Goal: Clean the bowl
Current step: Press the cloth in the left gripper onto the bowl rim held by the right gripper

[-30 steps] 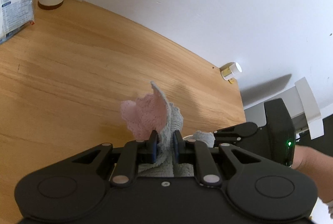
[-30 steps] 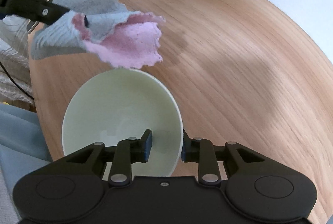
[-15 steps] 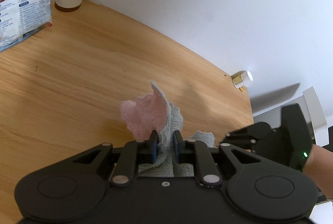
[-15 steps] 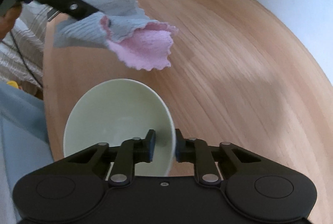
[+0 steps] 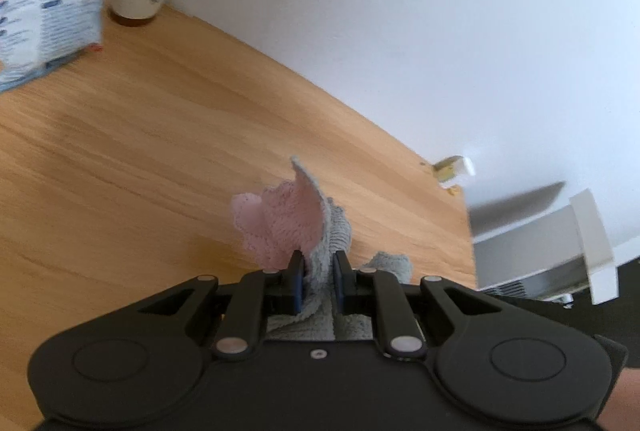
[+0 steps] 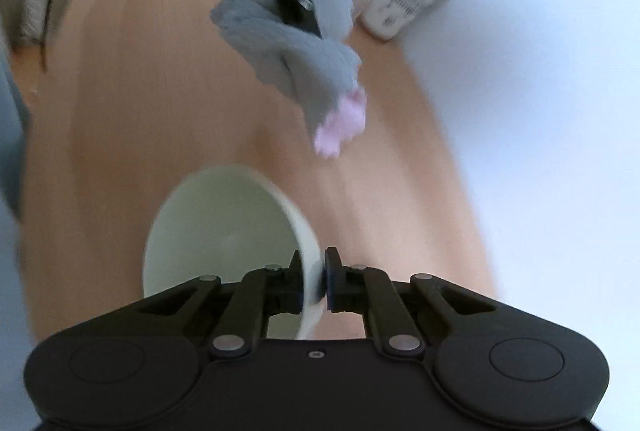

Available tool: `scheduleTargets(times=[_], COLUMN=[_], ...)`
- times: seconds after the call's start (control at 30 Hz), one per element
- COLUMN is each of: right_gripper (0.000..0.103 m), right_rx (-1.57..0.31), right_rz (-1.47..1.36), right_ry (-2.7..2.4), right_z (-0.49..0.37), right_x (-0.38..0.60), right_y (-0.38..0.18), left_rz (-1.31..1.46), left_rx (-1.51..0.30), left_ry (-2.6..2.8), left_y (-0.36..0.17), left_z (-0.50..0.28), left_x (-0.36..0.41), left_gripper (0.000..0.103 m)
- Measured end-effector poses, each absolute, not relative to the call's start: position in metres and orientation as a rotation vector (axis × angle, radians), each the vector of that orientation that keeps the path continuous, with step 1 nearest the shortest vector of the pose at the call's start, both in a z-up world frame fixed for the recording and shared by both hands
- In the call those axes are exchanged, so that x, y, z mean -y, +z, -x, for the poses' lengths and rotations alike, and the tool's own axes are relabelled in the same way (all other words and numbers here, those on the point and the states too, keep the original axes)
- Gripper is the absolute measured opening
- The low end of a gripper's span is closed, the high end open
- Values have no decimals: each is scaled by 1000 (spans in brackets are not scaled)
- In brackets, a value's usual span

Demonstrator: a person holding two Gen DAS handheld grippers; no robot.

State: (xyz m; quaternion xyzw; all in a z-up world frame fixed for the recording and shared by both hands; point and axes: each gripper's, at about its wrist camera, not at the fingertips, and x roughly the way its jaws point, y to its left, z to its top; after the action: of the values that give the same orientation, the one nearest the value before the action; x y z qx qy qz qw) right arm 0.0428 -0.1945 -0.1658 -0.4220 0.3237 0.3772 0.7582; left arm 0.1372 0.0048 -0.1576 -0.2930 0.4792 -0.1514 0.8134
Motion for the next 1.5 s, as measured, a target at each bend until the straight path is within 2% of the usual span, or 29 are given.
scheduleTargets(times=[0.47, 0.73, 1.07, 1.3, 1.5], right_gripper=[11, 14, 15, 15, 15], right_rx=[-659, -680, -724, -757, -768], right_rz=[649, 507, 420, 331, 254], right_ry=[619, 521, 472, 440, 453], right_z=[-43, -39, -28, -29, -35], right_x=[195, 198, 195, 195, 196], right_y=[-114, -91, -89, -93, -101], left_rz=[598, 521, 598, 620, 529], left_rx=[-952, -962, -1130, -1100, -1050], left_ry=[-567, -615, -508, -580, -691], left_y=[-122, -122, -163, -148, -129], left_z=[-147, -146, -156, -162, -159], left_x=[42, 46, 28, 34, 64], left_gripper=[14, 13, 13, 13, 13])
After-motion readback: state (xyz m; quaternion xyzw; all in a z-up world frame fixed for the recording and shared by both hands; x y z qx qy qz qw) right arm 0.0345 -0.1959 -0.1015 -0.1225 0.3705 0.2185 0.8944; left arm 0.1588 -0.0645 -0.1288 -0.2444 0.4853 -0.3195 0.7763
